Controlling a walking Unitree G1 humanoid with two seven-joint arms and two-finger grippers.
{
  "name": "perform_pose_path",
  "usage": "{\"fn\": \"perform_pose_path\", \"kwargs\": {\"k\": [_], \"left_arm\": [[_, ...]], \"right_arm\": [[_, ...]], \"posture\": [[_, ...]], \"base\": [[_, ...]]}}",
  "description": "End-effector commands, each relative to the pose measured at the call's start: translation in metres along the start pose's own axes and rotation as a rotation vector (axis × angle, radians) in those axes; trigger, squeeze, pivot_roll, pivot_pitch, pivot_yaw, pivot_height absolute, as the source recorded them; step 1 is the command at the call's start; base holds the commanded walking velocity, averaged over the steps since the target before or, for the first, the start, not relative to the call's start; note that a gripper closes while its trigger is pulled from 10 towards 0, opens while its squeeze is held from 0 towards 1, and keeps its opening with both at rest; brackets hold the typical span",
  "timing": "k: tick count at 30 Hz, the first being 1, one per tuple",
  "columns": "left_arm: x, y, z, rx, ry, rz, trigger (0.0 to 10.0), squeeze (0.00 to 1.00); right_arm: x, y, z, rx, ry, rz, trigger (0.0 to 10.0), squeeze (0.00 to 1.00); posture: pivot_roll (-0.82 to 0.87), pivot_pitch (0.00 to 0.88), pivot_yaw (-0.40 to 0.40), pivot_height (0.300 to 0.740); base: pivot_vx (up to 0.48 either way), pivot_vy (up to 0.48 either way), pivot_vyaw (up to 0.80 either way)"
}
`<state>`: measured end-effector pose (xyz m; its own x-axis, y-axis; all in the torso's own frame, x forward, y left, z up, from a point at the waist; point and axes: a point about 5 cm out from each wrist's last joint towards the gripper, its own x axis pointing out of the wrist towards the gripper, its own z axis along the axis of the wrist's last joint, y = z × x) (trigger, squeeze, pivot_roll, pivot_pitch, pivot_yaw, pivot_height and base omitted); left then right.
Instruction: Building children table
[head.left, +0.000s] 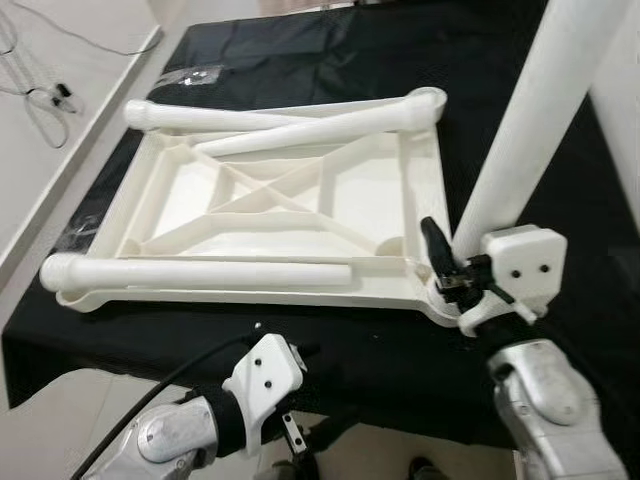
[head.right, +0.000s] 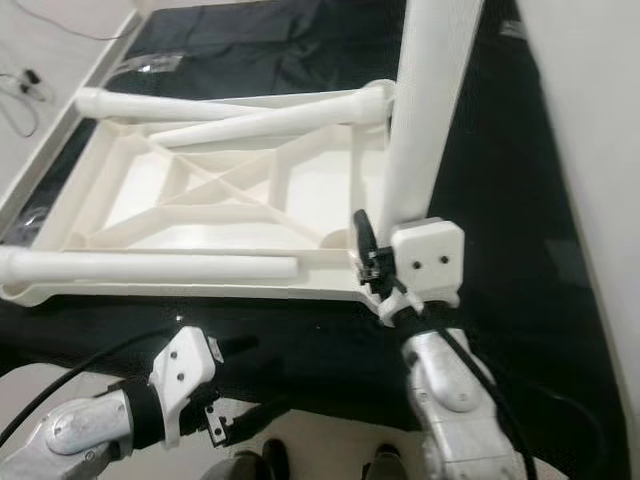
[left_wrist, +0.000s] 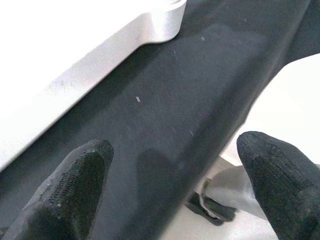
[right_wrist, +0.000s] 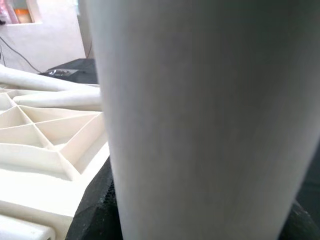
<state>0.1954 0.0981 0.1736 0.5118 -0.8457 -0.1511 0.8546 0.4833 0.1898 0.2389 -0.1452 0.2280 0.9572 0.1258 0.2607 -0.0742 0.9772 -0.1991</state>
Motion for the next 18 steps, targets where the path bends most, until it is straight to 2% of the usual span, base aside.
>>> {"fn": "perform_pose_path", "kwargs": {"k": [1, 4, 8, 15, 18], "left_arm": [[-0.003, 0.0, -0.007, -0.009, 0.034, -0.001, 10.0, 0.0], [0.0, -0.001, -0.007, -0.006, 0.025, -0.005, 10.0, 0.0], [0.002, 0.0, -0.006, 0.004, 0.017, -0.011, 10.0, 0.0], [0.007, 0.018, 0.008, 0.048, -0.038, 0.021, 10.0, 0.0], [0.008, 0.021, 0.01, 0.054, -0.044, 0.021, 10.0, 0.0]], "right_arm": [[-0.002, -0.001, -0.047, 0.004, 0.24, -0.019, 10.0, 0.0], [-0.001, 0.005, -0.047, 0.025, 0.26, -0.034, 10.0, 0.0], [-0.005, 0.003, -0.051, 0.022, 0.295, -0.088, 10.0, 0.0], [-0.005, 0.006, -0.053, 0.004, 0.299, -0.114, 10.0, 0.0], [-0.004, 0.006, -0.054, 0.004, 0.296, -0.115, 10.0, 0.0]], "posture": [[0.02, 0.294, 0.189, 0.74], [0.02, 0.285, 0.188, 0.74], [0.01, 0.261, 0.188, 0.74], [0.0, 0.233, 0.19, 0.74], [0.0, 0.233, 0.19, 0.74]], "base": [[0.0, 0.0, 0.0], [0.0, 0.0, 0.0], [0.0, 0.0, 0.0], [0.0, 0.0, 0.0], [0.0, 0.0, 0.0]]}}
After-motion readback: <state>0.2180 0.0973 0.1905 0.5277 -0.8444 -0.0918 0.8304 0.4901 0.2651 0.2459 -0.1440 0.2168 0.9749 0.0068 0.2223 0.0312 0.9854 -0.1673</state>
